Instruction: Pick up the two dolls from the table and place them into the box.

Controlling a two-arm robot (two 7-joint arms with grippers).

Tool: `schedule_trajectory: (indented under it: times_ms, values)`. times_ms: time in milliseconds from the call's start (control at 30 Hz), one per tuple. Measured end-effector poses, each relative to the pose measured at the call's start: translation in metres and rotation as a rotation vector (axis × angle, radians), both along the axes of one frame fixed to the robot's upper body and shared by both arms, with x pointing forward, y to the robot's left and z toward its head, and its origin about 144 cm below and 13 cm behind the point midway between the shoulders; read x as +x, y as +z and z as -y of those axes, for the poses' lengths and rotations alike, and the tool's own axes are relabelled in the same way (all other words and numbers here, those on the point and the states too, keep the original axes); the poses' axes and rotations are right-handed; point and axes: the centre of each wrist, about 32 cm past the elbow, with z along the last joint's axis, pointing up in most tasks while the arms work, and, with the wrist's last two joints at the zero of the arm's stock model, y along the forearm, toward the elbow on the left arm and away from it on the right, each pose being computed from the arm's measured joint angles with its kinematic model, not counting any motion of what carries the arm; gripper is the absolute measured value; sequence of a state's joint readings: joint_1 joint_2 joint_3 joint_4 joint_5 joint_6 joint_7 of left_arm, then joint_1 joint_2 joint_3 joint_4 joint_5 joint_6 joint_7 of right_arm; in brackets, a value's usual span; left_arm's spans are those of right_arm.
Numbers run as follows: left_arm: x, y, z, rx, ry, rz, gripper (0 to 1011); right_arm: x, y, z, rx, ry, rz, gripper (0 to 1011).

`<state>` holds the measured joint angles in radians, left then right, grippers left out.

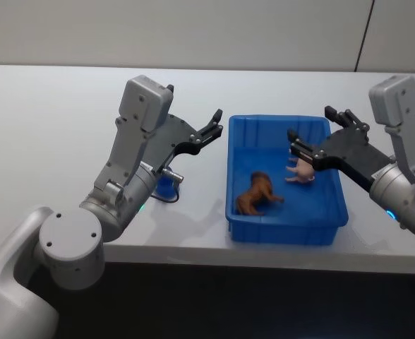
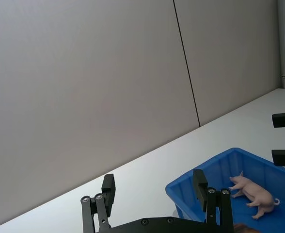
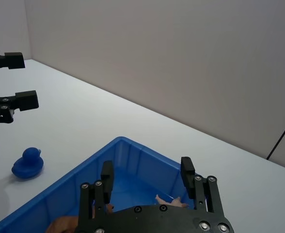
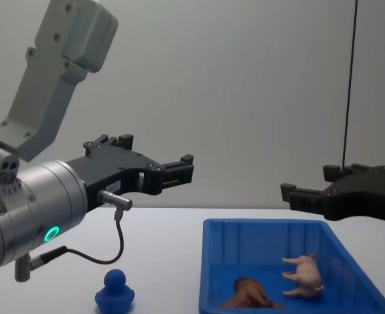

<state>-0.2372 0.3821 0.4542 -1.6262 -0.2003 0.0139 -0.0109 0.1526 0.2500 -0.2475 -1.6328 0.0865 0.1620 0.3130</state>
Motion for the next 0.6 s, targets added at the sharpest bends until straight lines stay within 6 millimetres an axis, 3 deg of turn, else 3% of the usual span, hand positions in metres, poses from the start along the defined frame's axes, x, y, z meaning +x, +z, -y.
schedule_trajectory:
  times_ms: [267,600]
  values:
    - [0.0,0.0,0.0,0.0,0.0,0.0,1001,-0.003,0.001,0.004,0.005,-0.013,0.043,999]
    - [0.0,0.0,0.0,0.0,0.0,0.0,1001,-0.014,-0.001,0.026,0.027,-0.054,0.067,1001]
